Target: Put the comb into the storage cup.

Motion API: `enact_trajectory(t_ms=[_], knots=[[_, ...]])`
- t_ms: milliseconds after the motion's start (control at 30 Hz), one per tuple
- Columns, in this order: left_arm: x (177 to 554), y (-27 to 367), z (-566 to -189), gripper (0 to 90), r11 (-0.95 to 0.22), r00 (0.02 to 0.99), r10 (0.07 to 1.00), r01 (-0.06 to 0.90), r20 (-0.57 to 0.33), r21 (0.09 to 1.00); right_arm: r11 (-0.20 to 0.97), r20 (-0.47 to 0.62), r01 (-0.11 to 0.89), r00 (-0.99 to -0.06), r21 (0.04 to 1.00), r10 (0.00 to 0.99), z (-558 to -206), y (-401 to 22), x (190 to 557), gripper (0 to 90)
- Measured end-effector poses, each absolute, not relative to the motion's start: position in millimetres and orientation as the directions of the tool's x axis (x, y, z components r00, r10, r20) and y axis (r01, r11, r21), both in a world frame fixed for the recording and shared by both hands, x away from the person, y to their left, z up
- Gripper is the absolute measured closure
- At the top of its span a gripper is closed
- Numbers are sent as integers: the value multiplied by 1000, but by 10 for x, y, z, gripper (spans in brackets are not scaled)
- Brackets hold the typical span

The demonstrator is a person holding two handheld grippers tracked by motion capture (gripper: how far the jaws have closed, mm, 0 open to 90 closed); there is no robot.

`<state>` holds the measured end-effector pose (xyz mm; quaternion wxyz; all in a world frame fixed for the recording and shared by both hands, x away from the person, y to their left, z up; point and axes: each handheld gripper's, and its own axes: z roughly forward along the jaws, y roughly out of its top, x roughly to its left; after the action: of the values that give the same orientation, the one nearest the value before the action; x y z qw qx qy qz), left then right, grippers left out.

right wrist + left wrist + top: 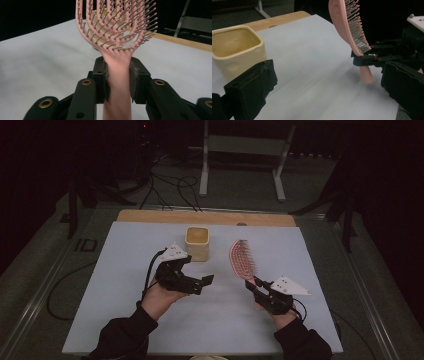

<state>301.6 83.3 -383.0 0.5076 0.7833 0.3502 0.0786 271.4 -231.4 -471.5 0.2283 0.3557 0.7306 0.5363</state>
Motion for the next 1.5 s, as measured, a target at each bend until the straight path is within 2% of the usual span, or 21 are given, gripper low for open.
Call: enact_trajectory(t_ms=[300,533,667,1000,1200,1467,1500], knots=[[3062,585,-3714,2,-229,738,622,489,-260,842,173,49,277,-643,945,764,-4721,-2315,2723,705],[3100,371,-3671,2,-265,756,610,477,-238,838,177,43,272,-645,946,763,-4721,-2313,2724,704],[3142,275,-3649,3,-254,752,603,495,-264,831,168,54,279,-643,946,764,-4718,-2320,2724,705],[3265,58,-3658,17,-206,690,662,541,-291,815,180,42,275,-645,945,763,-4725,-2312,2728,704],[3346,-35,-3659,53,-180,660,678,576,-323,797,182,39,272,-644,945,764,-4727,-2313,2728,705],[3467,-129,-3717,167,-140,630,652,647,-422,750,184,34,271,-641,945,767,-4725,-2314,2729,704],[3486,-145,-3722,210,-141,627,655,649,-421,748,186,30,267,-640,946,768,-4725,-2312,2729,705]])
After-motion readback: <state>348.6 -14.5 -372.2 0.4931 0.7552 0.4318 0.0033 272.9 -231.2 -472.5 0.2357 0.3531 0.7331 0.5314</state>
